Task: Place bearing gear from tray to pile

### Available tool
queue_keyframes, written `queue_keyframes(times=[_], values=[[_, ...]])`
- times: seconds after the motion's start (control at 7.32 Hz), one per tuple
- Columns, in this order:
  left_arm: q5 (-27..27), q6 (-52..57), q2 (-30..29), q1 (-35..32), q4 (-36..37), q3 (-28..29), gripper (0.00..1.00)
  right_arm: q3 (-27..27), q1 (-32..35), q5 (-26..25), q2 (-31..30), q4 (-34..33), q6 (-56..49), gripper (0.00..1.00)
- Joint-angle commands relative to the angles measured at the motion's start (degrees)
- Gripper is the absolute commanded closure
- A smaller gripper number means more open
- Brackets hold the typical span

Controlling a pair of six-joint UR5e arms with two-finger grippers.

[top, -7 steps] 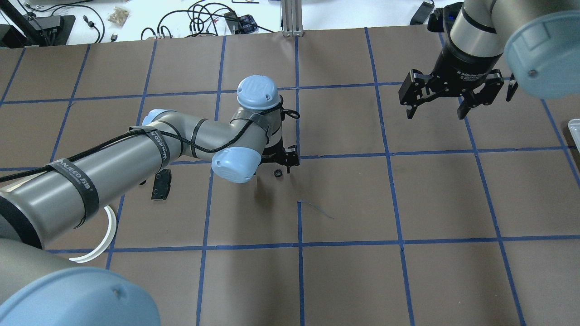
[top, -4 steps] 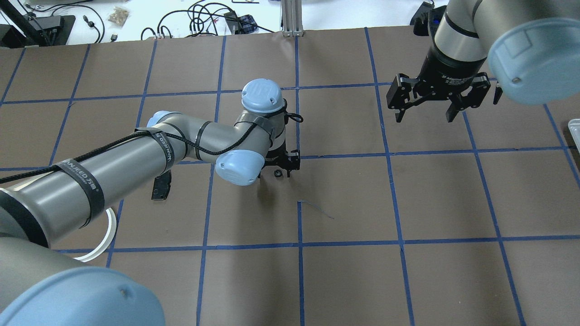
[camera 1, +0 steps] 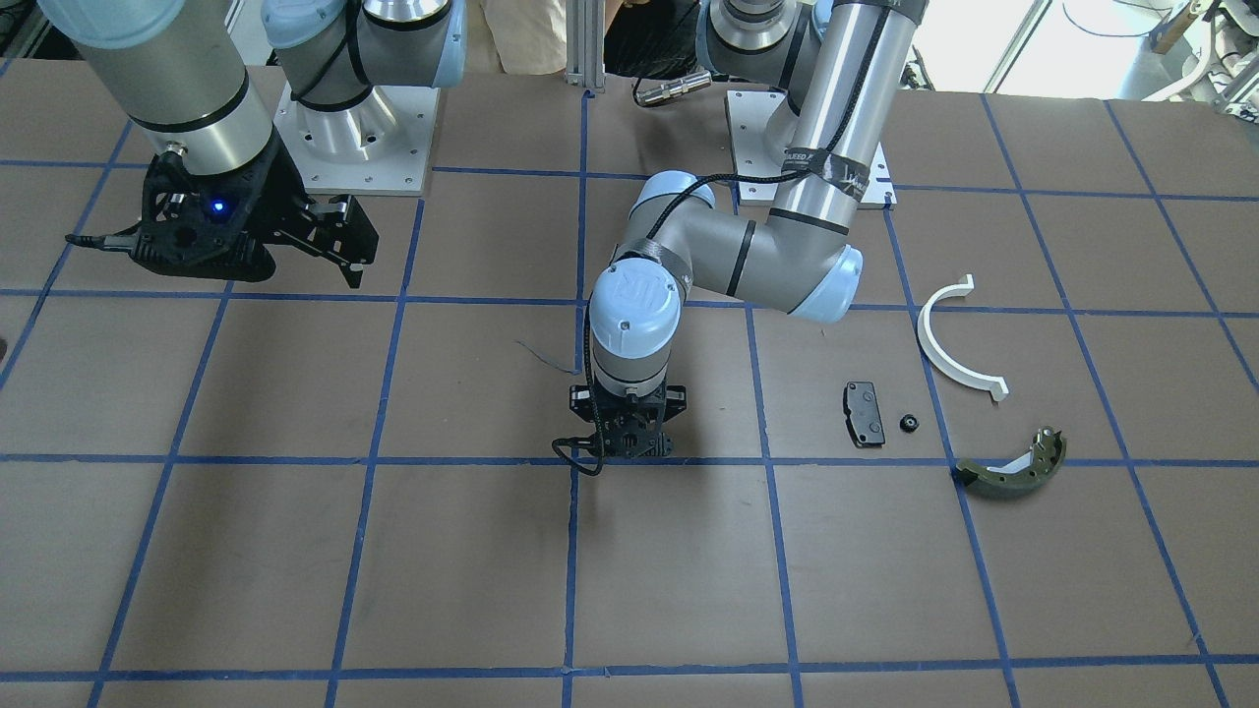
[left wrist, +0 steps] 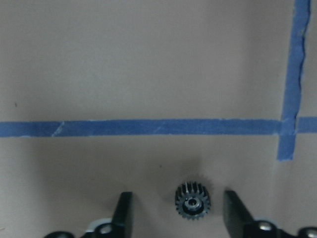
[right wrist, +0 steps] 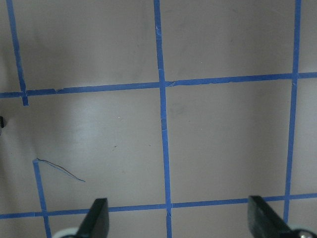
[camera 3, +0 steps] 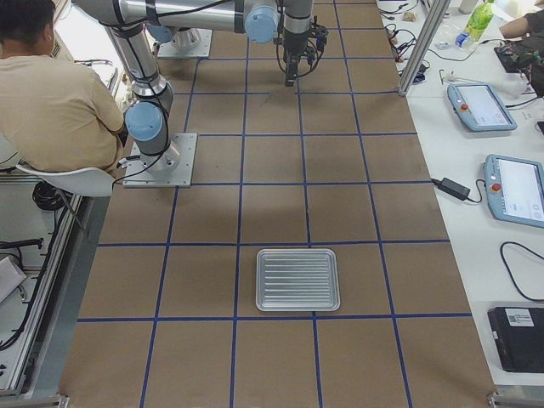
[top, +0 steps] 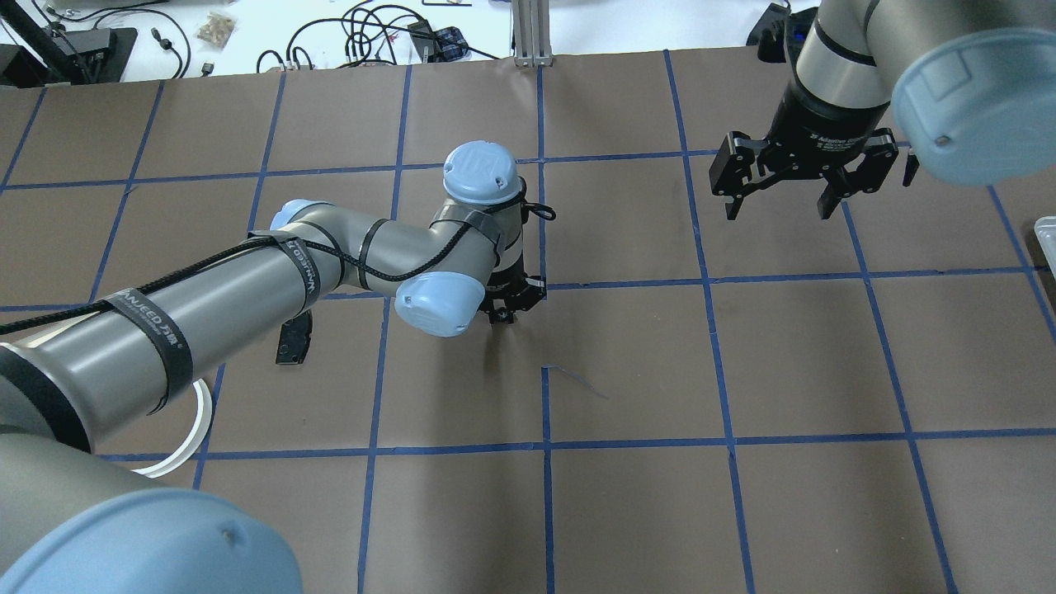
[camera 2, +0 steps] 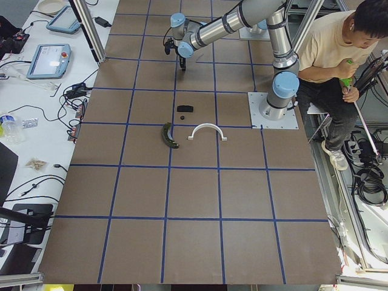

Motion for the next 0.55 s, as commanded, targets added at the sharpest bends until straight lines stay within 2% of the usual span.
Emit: queue_keyframes(times=[0.0,0.41], values=[[0.00,0.86,1.50,1.15,0.53,0.52,1.00,0.03,-0.20,0.39,-0.06,-0.06,0.68,0.00],[1.84,15.94,7.91,12.71,-10.33,-1.23,1.00,0.21,-0.03,-0.04,-0.15,0.20,0.87,0.00]])
